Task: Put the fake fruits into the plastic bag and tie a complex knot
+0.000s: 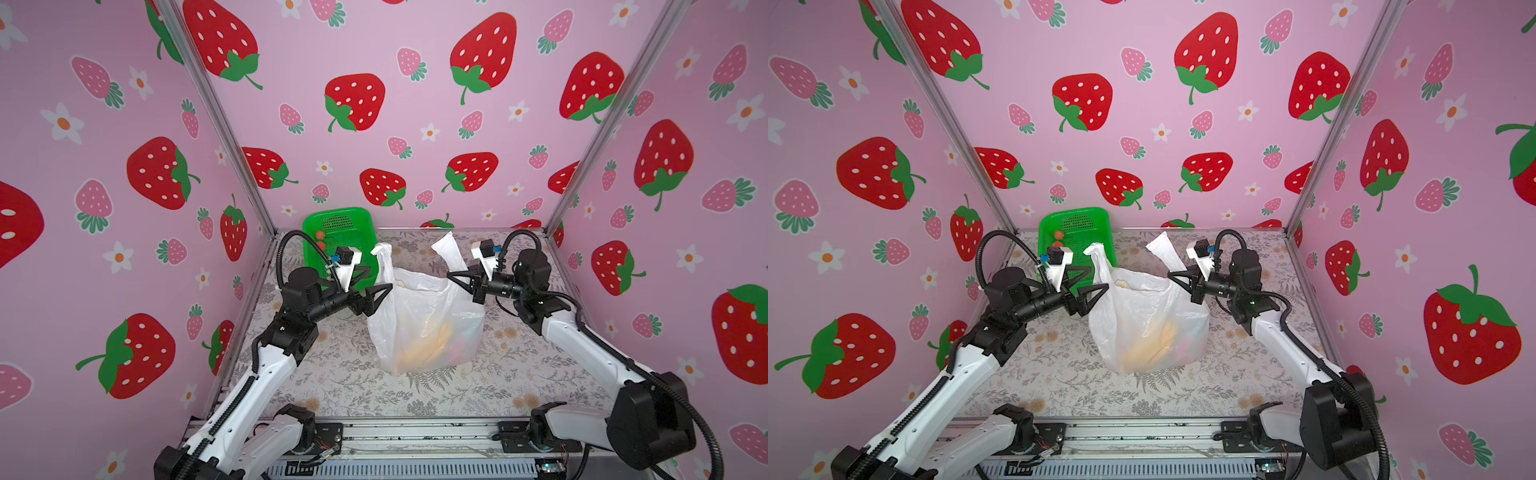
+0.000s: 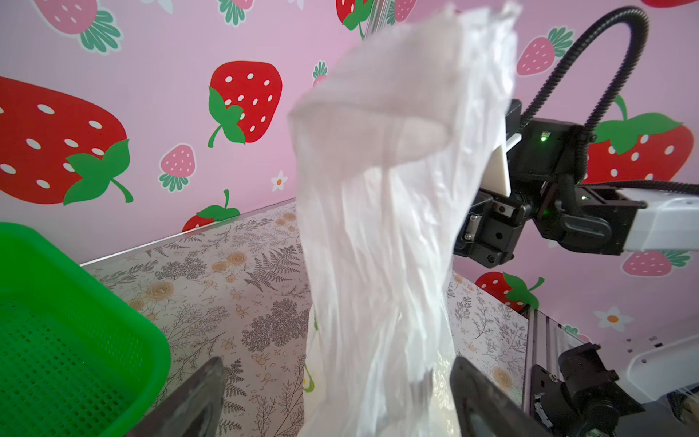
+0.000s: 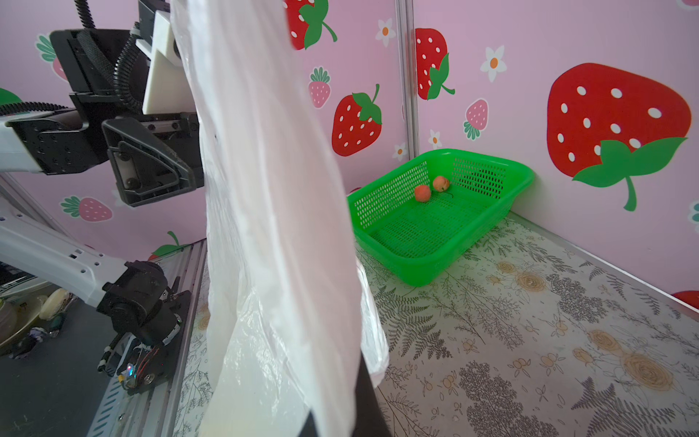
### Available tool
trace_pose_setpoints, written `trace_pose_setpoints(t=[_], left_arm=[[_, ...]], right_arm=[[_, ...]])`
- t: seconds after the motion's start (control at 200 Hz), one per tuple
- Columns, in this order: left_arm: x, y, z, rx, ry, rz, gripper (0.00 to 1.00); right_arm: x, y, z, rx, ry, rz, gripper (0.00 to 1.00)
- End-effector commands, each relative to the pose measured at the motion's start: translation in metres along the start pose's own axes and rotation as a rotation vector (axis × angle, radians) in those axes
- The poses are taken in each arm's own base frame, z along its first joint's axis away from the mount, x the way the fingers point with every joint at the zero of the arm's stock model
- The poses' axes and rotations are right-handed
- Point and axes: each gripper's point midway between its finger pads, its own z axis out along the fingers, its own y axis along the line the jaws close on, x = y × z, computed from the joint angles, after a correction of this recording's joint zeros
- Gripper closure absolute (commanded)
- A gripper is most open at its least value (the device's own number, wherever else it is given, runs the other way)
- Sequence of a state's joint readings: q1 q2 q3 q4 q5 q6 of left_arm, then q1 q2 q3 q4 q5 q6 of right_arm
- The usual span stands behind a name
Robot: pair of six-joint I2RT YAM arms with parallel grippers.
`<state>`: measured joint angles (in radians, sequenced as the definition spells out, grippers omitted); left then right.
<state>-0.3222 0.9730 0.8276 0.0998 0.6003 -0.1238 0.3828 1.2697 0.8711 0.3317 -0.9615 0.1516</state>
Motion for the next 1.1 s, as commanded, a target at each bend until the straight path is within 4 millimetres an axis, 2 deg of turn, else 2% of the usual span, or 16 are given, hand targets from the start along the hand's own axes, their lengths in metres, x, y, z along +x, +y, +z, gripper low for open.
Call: trace_pose_setpoints(t=[0.0,0.09,0.235,0.52,0.705,0.775,0.81,0.986,1.096], left_arm=[[-0.014,-0.001,0.003,-0.009,-0.056,0.065,0.07],[-0.013,-0.003,0.009,0.004,-0.062,0.076,0.13],[-0.010,-0.007,0.015,0.016,-0.067,0.104,0.31],[-0.007,-0.022,0.016,0.082,-0.057,0.177,0.80],[0.002,-0.043,0.023,0.158,0.034,0.276,0.92],[0.006,-0.053,0.029,0.185,0.085,0.335,0.93],[0.012,-0.058,0.032,0.198,0.121,0.362,0.98],[0.034,-0.074,0.050,0.253,0.294,0.495,1.00],[0.042,-0.074,0.065,0.243,0.397,0.560,1.00]], right_arm=[[-0.016,0.002,-0.003,-0.002,-0.025,-0.051,1.00],[-0.016,0.001,-0.002,-0.002,-0.026,-0.047,1.00],[-0.017,0.001,-0.002,-0.004,-0.029,-0.042,1.00],[-0.019,-0.003,-0.002,0.022,-0.029,-0.021,1.00],[-0.021,-0.013,-0.002,0.072,-0.036,0.055,1.00],[-0.020,-0.017,-0.001,0.085,-0.031,0.073,1.00],[-0.020,-0.018,0.000,0.087,-0.024,0.079,1.00],[-0.015,-0.017,0.005,0.054,-0.003,0.081,1.00],[-0.012,-0.009,0.010,0.006,0.007,0.047,1.00]])
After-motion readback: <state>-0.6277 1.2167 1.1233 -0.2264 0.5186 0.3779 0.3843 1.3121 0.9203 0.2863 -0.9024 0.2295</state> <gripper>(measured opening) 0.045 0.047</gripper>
